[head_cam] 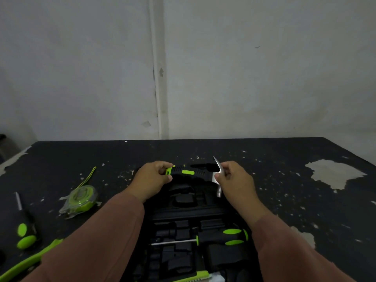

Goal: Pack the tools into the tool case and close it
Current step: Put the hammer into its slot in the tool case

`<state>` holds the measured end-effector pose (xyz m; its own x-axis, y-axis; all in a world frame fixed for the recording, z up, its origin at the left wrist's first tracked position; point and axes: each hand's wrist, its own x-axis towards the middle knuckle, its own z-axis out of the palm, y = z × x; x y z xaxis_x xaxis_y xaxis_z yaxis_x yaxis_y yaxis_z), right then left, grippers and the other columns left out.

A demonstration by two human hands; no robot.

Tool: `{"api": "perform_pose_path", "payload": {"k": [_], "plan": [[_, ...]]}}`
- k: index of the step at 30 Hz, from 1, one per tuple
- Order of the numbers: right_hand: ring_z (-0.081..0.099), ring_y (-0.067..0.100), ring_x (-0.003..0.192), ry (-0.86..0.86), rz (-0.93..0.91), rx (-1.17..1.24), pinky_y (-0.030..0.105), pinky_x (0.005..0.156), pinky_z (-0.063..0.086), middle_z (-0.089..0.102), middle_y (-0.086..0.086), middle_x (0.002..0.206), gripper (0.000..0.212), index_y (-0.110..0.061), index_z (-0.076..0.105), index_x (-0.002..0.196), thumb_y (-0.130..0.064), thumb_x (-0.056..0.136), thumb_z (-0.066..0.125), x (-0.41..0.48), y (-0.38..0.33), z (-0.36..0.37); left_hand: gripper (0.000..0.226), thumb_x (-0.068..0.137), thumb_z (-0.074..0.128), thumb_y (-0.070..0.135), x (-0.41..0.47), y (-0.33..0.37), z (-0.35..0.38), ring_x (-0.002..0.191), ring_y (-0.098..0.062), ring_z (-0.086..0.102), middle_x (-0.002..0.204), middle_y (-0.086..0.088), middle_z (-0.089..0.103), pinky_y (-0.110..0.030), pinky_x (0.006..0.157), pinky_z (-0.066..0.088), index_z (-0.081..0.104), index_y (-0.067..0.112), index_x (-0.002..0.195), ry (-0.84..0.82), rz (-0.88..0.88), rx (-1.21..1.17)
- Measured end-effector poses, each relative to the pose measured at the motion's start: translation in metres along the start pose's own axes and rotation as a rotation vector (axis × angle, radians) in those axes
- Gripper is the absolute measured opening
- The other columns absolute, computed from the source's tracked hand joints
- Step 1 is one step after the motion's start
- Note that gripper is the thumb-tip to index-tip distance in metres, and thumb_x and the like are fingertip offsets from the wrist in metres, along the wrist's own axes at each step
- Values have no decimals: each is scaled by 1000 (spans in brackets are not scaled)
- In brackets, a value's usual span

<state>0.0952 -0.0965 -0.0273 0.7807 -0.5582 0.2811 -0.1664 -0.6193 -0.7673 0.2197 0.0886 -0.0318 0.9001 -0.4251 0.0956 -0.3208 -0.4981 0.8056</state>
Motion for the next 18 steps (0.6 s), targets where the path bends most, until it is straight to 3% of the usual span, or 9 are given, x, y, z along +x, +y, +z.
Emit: {"api": "perform_pose_path", "payload": {"k": [5,9,12,18], "plan": [[40,15,93,-20,3,-88,25,75,32,58,-4,82,11,-19,62,94,-23,86,58,1,4,-1,38,81,68,12,2,-1,3,85,-15,60,99,-4,67,-21,79,40,64,17,118,-16,16,86],[48,24,96,-43,-14,-195,25,75,31,58,7,90,11,-12,64,80,-21,83,59,7,9,2,38,84,64,13,3,1,4,101,-18,62,108,-5,67,-20,84,40,62,15,122,-34,14,141],[48,24,102,-69,-32,-283,27,87,35,59,12,98,15,-6,67,80,-20,81,60,11,13,5,35,86,62,12,1,3,4,108,-20,61,118,-8,65,-19,86,39,61,15,121,-39,12,159],[47,28,109,-77,-11,-342,33,90,37,57,8,107,13,-13,63,80,-25,83,58,9,10,6,25,90,57,18,1,5,6,90,-15,61,105,-6,70,-18,77,37,66,14,113,23,28,205]]}}
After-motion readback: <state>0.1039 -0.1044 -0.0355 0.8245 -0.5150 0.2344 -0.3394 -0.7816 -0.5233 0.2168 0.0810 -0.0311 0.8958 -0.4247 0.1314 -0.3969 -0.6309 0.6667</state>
